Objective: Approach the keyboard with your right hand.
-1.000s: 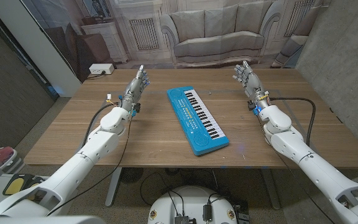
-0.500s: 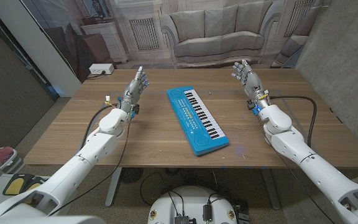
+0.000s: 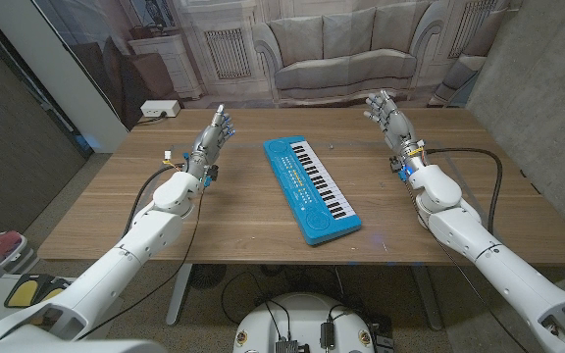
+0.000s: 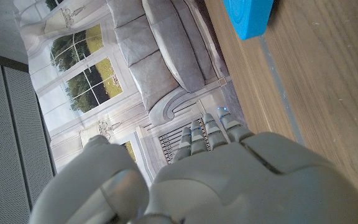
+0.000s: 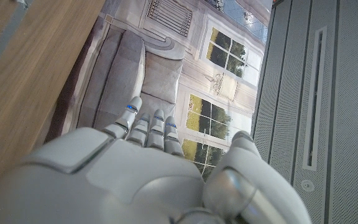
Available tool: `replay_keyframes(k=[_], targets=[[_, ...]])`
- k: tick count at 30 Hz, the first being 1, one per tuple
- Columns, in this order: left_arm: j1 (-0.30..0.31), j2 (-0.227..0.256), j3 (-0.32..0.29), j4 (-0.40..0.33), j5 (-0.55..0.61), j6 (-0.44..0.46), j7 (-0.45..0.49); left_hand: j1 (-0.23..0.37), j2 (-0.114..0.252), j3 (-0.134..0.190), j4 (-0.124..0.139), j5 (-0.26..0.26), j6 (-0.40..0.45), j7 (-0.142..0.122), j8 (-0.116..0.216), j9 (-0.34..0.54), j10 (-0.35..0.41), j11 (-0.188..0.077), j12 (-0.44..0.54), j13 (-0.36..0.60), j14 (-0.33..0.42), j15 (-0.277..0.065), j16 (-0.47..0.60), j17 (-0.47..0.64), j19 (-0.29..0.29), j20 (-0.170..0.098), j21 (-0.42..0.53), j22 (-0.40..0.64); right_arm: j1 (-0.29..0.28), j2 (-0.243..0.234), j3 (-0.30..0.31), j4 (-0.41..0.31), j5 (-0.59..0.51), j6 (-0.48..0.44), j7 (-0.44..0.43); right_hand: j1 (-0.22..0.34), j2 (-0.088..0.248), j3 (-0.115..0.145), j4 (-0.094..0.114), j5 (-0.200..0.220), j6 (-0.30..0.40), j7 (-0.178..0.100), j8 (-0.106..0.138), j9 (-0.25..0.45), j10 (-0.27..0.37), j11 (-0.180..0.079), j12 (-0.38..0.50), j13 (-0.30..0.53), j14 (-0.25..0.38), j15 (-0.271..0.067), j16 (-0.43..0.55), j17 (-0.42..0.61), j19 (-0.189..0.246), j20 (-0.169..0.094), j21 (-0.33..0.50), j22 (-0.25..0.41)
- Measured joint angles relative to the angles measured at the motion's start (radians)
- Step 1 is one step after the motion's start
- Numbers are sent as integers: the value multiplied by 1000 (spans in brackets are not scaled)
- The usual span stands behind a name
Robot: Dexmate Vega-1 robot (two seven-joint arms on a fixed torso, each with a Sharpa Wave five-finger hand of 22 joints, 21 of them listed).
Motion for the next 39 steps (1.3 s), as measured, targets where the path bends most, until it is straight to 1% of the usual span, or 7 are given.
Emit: replay_keyframes(k=[5, 7, 15, 18, 24, 26, 39], targets=[[2, 1, -2, 0, -8, -7, -15, 4, 4, 0, 0, 0, 0, 0, 0, 0, 0, 0, 0, 0, 0, 0, 0, 0, 0, 0, 0, 0, -1, -3, -5, -9, -21, 8, -3, 0, 0, 0, 0, 0, 0, 0, 0, 0, 0, 0, 0, 0, 0, 0, 0, 0, 0, 0, -8, 0], [3, 1, -2, 0, -9, -8, -18, 4, 4, -4, -4, 0, 0, 0, 0, 0, 0, 0, 0, 0, 0, 0, -2, 0, 0, 0, 0, 0, 0, -3, -7, -10, -26, 10, -2, 0, 0, 0, 0, 0, 0, 0, 0, 0, 6, -6, 0, 0, 0, 0, 0, 0, 0, 0, -8, 0], [3, 2, -2, 3, -16, -10, -31, 4, 4, -8, 0, 0, 0, 0, 0, 0, 0, 0, -6, 0, -4, 4, -8, 0, 0, 0, -4, 0, 12, -5, -17, -11, -41, 24, 15, 0, 0, -3, -3, 0, 4, 4, 0, 0, 5, -5, 0, 0, 0, 0, 0, 0, 0, 0, -8, 0], [3, 4, -3, 3, -19, -10, -32, 4, 4, -8, 0, 0, 0, 0, 0, 0, 0, 0, -6, 0, -4, 4, -8, 0, 0, 0, -4, 0, 16, -5, -21, -10, -46, 32, 21, 0, 0, -3, -3, 0, 4, 4, 0, 0, 8, -2, 0, 0, 0, 0, 0, 0, 5, -5, -8, 0], [8, 7, -8, -2, -22, -6, -30, 4, 4, -11, 3, 0, 0, 0, -1, 0, 0, 0, -6, 0, -4, 4, -8, 0, 0, 0, -4, 0, 18, -5, -24, -8, -53, 40, 26, 0, 0, -3, -3, 0, 4, 4, 0, 0, 11, 0, 0, 0, 0, 0, 0, 0, 11, 0, -14, 0], [9, 7, -8, -3, -23, -6, -29, 4, 4, -12, 4, 0, 0, 0, -6, 0, 0, 0, -6, 0, -4, 4, -8, 0, 0, 0, -11, 0, 18, -6, -24, -8, -59, 42, 26, 0, 0, -3, -3, 0, 4, 4, 0, 0, 11, 0, 0, 0, 0, 0, 0, 0, 11, 0, -14, 0], [13, 7, -13, 0, -28, -10, -27, 4, 4, -15, 1, 0, 0, 0, -6, 0, 0, 0, -6, 0, -4, 4, -8, 0, 0, 0, -15, 0, 14, -24, -30, -49, -134, 31, -14, 0, 0, -3, -3, 0, 6, 2, 0, 0, 11, 0, 0, 0, 0, 0, 0, 0, 11, 0, -20, 0]])
